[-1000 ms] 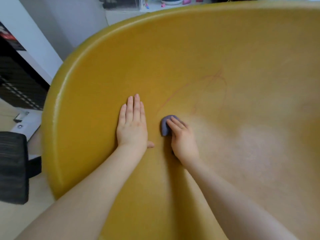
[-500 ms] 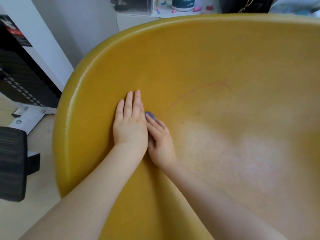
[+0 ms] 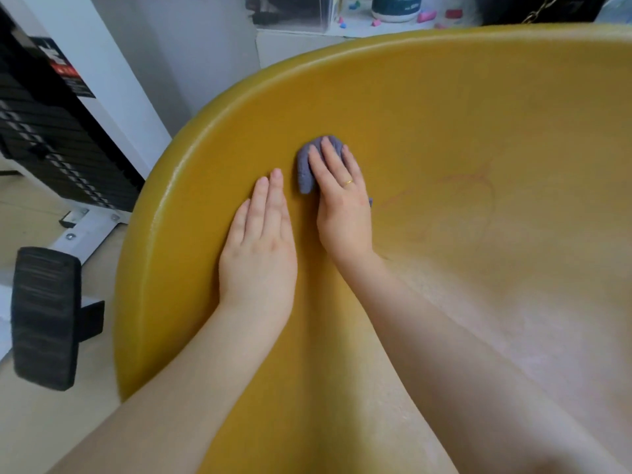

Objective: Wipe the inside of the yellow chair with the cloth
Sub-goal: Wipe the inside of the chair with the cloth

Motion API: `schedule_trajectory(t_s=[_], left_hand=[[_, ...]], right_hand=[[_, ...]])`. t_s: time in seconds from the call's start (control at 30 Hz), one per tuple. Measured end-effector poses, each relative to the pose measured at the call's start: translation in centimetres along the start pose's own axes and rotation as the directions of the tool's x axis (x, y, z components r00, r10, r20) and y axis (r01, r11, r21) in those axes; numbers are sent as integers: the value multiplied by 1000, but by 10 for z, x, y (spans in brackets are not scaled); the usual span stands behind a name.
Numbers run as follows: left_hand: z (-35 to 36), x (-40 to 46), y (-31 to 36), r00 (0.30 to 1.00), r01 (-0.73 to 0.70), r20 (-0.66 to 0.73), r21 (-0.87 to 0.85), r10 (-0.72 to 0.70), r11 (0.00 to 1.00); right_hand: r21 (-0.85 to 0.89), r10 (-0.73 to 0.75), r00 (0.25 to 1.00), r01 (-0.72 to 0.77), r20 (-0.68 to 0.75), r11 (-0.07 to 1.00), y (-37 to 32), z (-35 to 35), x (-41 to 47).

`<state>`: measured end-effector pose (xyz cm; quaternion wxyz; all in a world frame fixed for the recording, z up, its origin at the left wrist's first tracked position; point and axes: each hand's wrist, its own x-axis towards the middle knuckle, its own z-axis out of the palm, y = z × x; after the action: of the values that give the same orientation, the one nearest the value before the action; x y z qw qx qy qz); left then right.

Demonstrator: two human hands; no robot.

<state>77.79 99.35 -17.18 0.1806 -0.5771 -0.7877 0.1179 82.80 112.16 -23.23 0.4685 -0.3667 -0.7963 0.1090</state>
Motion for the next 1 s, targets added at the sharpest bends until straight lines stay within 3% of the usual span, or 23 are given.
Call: schedule_trajectory(t_s=[0.1,0.2,0.3,0.5,0.6,0.73,0.8,0.83,0.87,0.93,0.97,1.0], left_hand=[[-2,-2,-8,989,89,-124,76,-79,993],[-2,0,-10,989,96,-119,60,-89,994],[-3,1,-9,988,113,-117,57,-105,992],[-1,2,-14,957,20,-277,-216,-81,976],[0,4,-12,932,-67,-362,-263,-34,962],[-5,2,-8,936,-145,-353,-370,5,917],[-16,-4,-10,942,-174,-336,-438,19,882],[-22,-8,-14,939,-194,-341,-450,33,871],[-27,-13,-20,934,-217,-352,-449,51,867],[-34,-25,-36,916,-267,-389,-413,97,871],[-36,-32,-46,908,-291,-398,-385,127,876],[-36,-39,-58,905,-307,-396,-347,159,886]], right_hand=[[42,-56,998,55,17,998,-6,2,-12],[88,-155,971,141,184,986,8,-6,-73],[86,-174,949,157,265,984,20,-19,-117],[67,-127,958,114,256,991,19,-19,-124],[45,-126,940,118,317,992,19,-24,-123],[36,-142,902,139,407,990,17,-35,-127],[96,-70,912,34,404,995,12,-41,-133],[168,28,919,-102,393,980,8,-43,-134],[270,188,905,-303,381,914,2,-46,-131],[478,518,739,-674,432,563,-13,-55,-117],[523,602,647,-752,469,401,-17,-59,-112],[523,614,621,-771,488,364,-21,-63,-109]])
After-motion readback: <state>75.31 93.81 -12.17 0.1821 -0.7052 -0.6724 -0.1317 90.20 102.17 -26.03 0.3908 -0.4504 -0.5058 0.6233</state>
